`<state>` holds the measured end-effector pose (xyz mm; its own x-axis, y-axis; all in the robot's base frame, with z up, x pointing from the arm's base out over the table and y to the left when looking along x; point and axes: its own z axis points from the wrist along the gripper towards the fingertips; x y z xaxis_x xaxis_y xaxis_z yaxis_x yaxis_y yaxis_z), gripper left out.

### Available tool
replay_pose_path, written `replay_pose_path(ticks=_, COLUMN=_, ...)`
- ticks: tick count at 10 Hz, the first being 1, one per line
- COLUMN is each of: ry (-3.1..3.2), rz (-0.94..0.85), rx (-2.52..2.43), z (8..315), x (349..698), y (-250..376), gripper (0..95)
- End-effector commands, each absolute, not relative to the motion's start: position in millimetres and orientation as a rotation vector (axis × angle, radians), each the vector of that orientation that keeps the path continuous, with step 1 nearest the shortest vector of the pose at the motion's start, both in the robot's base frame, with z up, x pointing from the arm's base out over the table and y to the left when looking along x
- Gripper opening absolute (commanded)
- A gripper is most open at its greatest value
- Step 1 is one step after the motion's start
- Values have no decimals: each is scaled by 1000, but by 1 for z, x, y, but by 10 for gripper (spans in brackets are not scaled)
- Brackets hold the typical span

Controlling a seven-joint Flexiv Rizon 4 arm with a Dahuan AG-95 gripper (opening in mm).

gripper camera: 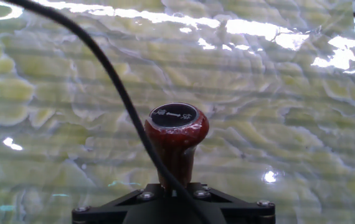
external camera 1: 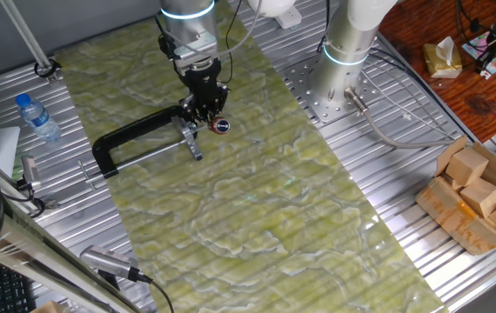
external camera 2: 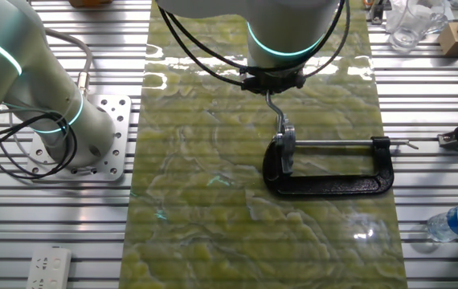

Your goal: Pull up the lever

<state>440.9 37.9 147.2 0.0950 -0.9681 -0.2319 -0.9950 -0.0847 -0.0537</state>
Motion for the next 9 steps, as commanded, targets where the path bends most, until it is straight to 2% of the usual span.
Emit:
replay_pose_path(ticks=1, ry=1962, rz=222, rx=-2153, z=182, x=440, y=28, gripper=0)
replay_pose_path(ticks=9, ry=1942, rz=232, rx=-2152, z=184, x=440, y=22, gripper=0)
